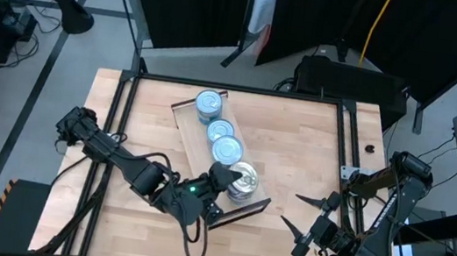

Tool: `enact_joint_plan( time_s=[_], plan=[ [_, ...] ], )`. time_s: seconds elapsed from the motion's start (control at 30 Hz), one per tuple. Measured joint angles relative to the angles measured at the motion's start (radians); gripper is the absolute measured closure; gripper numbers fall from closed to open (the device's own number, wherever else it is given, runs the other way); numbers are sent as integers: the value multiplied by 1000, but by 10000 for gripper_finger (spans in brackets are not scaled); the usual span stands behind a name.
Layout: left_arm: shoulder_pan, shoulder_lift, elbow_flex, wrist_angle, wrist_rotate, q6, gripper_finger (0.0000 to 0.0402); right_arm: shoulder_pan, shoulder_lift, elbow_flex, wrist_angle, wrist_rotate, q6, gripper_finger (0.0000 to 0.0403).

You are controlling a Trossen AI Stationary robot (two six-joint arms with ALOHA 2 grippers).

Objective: Stack canned seafood by type on shelf
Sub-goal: Stack the blue-pink tuna can on top of the blue-pink tuna cans on the shelf

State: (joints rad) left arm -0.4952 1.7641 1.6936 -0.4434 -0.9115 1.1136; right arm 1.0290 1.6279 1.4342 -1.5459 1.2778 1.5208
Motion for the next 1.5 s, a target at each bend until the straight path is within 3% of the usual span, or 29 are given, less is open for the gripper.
enact_joint_plan(
  time_s=[0.47, 0.8, 1.5],
  plan=[
    [17, 0, 0, -29, 58, -92, 190, 0, 0, 0, 0, 0, -6, 90],
    [36, 0, 0, -67, 92, -186, 134, 0, 0, 0, 1, -1, -7, 90],
    [61, -2, 71, -174, 241, -342, 131, 0, 0, 0, 2, -5, -7, 90]
  ],
)
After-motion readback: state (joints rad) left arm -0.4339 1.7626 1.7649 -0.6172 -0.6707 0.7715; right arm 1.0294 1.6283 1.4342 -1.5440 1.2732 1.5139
